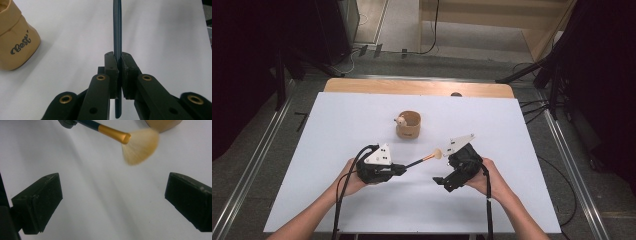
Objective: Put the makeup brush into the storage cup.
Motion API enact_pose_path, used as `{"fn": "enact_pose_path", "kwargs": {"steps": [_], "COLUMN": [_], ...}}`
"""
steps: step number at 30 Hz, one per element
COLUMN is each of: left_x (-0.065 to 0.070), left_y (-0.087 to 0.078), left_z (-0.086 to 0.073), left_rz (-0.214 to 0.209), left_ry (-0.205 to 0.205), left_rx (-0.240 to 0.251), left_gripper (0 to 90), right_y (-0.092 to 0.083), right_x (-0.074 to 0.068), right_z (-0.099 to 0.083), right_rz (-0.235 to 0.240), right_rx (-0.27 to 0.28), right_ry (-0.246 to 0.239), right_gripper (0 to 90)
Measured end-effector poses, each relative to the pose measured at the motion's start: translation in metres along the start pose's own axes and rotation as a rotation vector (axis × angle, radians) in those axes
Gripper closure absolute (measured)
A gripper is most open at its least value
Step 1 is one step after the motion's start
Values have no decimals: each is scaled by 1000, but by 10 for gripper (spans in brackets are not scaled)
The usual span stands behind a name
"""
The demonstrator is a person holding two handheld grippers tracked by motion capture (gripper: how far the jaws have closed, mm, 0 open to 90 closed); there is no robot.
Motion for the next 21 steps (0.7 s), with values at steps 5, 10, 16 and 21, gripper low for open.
{"fn": "enact_pose_path", "kwargs": {"steps": [5,10,16,21], "left_x": [-1,-4,-6,-6], "left_y": [0,-3,-6,-7], "left_z": [-2,-3,-5,-4], "left_rz": [37,76,113,140], "left_ry": [-21,-42,-63,-73], "left_rx": [33,67,97,128], "left_gripper": [860,859,860,860], "right_y": [3,3,4,7], "right_x": [-1,-3,-4,-5], "right_z": [-7,-9,-11,-16], "right_rz": [-2,-12,-37,-44], "right_rx": [5,49,100,99], "right_ry": [14,35,66,80], "right_gripper": [19,20,21,23]}}
Point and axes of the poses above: each handheld gripper's, and its own axes: y roughly forward along the jaws, z roughly out of its top, x roughly to its right, the point moved 7 cm from there along y, roughly forward along the jaws, and after that the axes turned 11 degrees about x, right-handed, at the moved point
